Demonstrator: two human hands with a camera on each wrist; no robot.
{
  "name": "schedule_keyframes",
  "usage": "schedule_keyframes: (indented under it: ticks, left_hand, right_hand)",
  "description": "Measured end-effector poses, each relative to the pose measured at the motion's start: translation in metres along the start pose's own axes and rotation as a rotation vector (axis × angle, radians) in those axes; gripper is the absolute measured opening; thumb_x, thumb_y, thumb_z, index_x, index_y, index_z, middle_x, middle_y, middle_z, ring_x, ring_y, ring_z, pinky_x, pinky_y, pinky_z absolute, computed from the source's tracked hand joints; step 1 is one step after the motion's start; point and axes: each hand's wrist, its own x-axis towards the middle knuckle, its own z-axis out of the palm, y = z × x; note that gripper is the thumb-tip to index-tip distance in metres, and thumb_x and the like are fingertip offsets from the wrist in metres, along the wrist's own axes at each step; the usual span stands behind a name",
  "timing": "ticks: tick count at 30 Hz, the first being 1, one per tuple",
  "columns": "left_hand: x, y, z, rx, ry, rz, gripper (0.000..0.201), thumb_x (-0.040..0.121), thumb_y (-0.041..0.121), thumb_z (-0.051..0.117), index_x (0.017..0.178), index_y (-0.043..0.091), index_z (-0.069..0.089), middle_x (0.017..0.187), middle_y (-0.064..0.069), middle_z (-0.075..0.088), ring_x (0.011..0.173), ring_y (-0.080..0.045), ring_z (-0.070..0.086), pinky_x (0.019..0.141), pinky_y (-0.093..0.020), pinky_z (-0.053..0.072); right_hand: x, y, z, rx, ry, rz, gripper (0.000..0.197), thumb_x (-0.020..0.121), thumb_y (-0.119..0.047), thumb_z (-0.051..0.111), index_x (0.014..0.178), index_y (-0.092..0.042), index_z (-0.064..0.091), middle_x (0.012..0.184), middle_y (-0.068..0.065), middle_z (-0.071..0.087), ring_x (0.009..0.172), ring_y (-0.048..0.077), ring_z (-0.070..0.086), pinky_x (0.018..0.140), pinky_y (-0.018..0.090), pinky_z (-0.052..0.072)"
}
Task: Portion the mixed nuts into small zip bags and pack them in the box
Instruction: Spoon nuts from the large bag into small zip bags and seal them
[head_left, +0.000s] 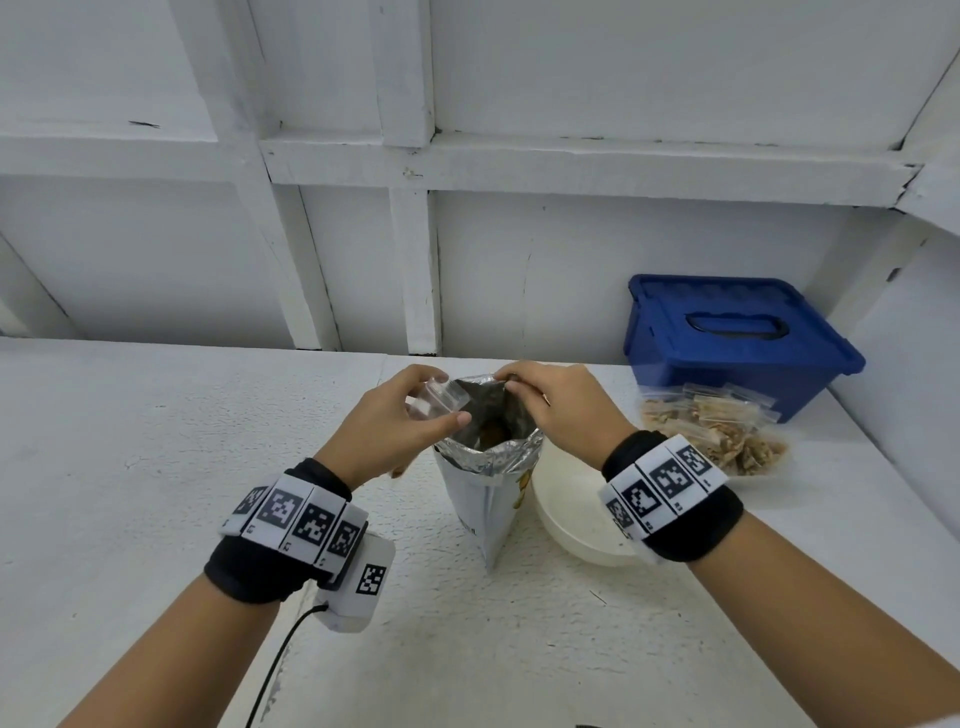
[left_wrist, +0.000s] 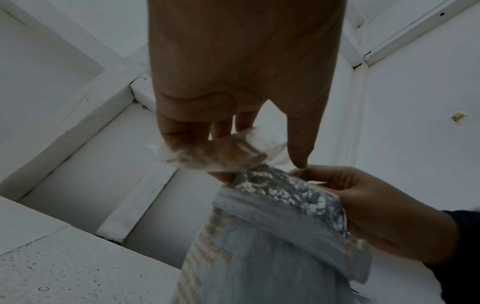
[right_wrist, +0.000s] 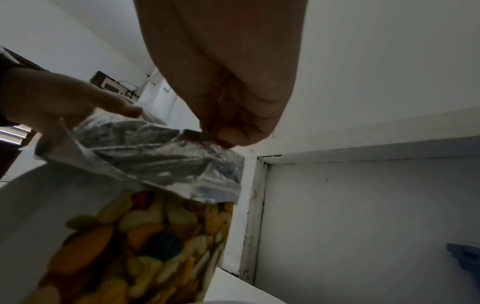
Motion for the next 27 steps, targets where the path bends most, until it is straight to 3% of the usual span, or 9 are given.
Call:
schedule_keyframes:
  ticks: [3,7,12,14,18,23,27]
  left_hand:
    - [0.000,0.000,0.000,0.009,-0.002,0.000,0.040,0.080,0.037,0.069,0.114,0.028,0.049,0.090,0.022,0.048,0.075,0.001,0.056,0.058,-0.010,0.039]
    - [0.001,-0.001,0.002,-0.005,-0.019,-0.003,0.042,0.079,0.038,0.069,0.114,0.026,0.050,0.090,0.019,0.051,0.072,0.000,0.057,0.054,-0.008,0.039]
    - [0.001,0.000,0.003,-0.013,-0.020,0.001,0.042,0.078,0.037,0.070,0.113,0.025,0.050,0.089,0.016,0.055,0.064,-0.005,0.058,0.050,-0.016,0.046]
    - [0.000,0.000,0.004,-0.006,-0.022,0.005,0.042,0.078,0.037,0.070,0.113,0.026,0.050,0.089,0.017,0.054,0.066,-0.001,0.057,0.052,-0.011,0.044]
    - [0.000,0.000,0.004,0.001,-0.032,0.005,0.044,0.078,0.037,0.069,0.116,0.025,0.049,0.090,0.019,0.052,0.070,0.001,0.057,0.053,-0.008,0.043]
    - [-0.002,0.001,0.003,0.006,-0.040,0.008,0.043,0.079,0.039,0.069,0.115,0.027,0.049,0.090,0.020,0.051,0.071,-0.001,0.058,0.053,-0.018,0.048]
    - [-0.003,0.001,0.001,0.006,-0.042,0.008,0.046,0.079,0.040,0.067,0.119,0.023,0.050,0.092,0.017,0.053,0.075,-0.001,0.058,0.060,-0.015,0.044]
  right_hand:
    - [0.001,0.000,0.005,-0.107,-0.115,0.009,0.026,0.096,-0.020,0.046,0.114,-0.017,0.064,0.100,0.008,0.067,0.093,0.023,0.057,0.077,0.030,0.042]
    - [-0.003,0.000,0.011,-0.088,-0.172,0.026,0.024,0.096,-0.021,0.046,0.109,-0.016,0.065,0.102,0.007,0.065,0.093,0.020,0.057,0.076,0.027,0.043]
    - [-0.002,0.002,0.011,0.005,-0.122,0.089,0.023,0.096,-0.018,0.045,0.101,-0.012,0.066,0.096,0.007,0.068,0.087,0.021,0.059,0.074,0.031,0.046]
    - [-0.002,0.002,0.010,0.051,-0.096,0.132,0.023,0.096,-0.018,0.045,0.099,-0.010,0.066,0.089,0.007,0.067,0.081,0.019,0.057,0.072,0.031,0.045]
    - [0.000,0.002,0.007,0.137,-0.065,0.221,0.023,0.097,-0.019,0.044,0.095,-0.011,0.066,0.076,-0.001,0.059,0.074,0.015,0.055,0.067,0.025,0.042]
    - [0.002,0.003,-0.001,0.270,0.054,0.296,0.022,0.095,-0.015,0.046,0.085,-0.014,0.065,0.066,-0.003,0.059,0.063,0.008,0.055,0.058,0.010,0.039]
    - [0.003,0.009,-0.013,0.443,0.161,0.434,0.022,0.094,-0.010,0.044,0.086,-0.008,0.064,0.066,0.001,0.060,0.049,-0.003,0.055,0.048,0.007,0.041]
